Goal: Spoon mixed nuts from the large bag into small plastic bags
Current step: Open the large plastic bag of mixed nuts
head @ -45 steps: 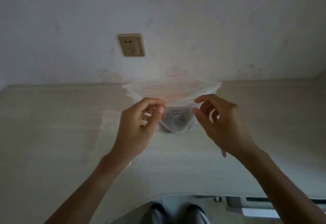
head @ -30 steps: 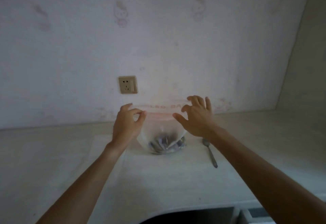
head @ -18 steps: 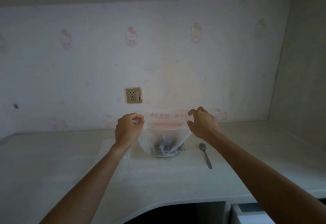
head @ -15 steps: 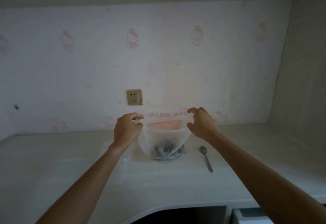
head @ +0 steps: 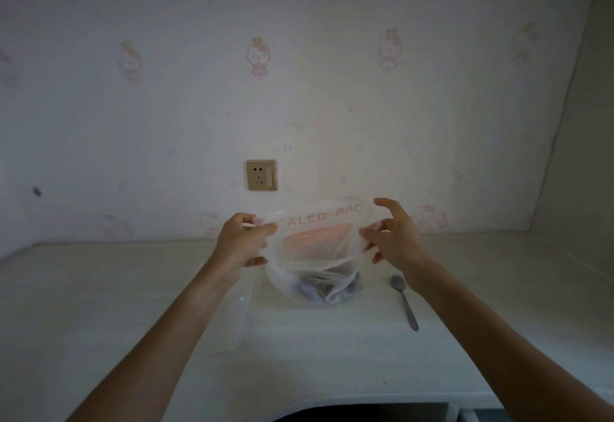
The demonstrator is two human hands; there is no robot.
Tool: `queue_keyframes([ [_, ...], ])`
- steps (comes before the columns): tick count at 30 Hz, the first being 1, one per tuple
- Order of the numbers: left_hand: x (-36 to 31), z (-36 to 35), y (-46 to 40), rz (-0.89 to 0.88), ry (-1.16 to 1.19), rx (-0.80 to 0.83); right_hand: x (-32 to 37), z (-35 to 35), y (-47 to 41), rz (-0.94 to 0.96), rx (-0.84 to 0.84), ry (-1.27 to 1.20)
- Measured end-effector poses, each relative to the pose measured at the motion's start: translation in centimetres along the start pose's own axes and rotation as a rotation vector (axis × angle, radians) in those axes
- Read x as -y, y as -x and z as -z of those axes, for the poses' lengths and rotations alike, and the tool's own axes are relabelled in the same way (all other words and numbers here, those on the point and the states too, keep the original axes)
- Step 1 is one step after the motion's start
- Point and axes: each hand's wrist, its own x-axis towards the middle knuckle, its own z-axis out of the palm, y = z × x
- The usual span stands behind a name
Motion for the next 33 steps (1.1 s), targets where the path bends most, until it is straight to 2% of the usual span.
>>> queue_keyframes([
  [3, 0.3, -0.2, 0.0, 0.062, 0.046, 0.101, 0.1, 0.0, 0.5, -0.122, -0.008, -0.123],
  [7, 0.5, 0.0, -0.1, 0.215, 0.184, 0.229, -0.3, -0.1, 0.5, -0.182, 0.023, -0.261],
  [10, 0.5, 0.7, -0.2, 0.380, 0.350, 0.316, -0.6, 0.1, 0.3, -0.311, 0.108, -0.499],
  [13, 0.8, 0.5, -0.1, 0.465, 0.439, 0.325, -0.8, -0.3, 0.1, -0.394, 0.105, -0.686],
  [15, 1.0, 0.0, -0.1, 0.483, 0.446, 0.317, -0.9, -0.8, 0.2, -0.364, 0.098, -0.666],
  [19, 1.2, -0.8, 0.1, 0.439, 0.382, 0.326, -1.3, -1.7, 0.1, -0.229, 0.038, -0.455],
  [22, 1.3, -1.4, -0.2, 0.375, 0.379, 0.249, -1.5, -2.1, -0.4, -0.088, 0.030, -0.360],
  [24, 1.4, -1.8, -0.4, 0.351, 0.395, 0.211, -1.5, -2.3, -0.6, -0.015, 0.050, -0.384],
  [29, 1.6, -2.0, -0.6, 0.307, 0.557, 0.200, -1.9, -2.5, -1.0, 0.007, 0.063, -0.445],
  [33, 2.3, -2.2, -1.1, 0.308, 0.608, 0.148, -1.8, -2.2, -1.0, -0.009, 0.186, -0.465],
])
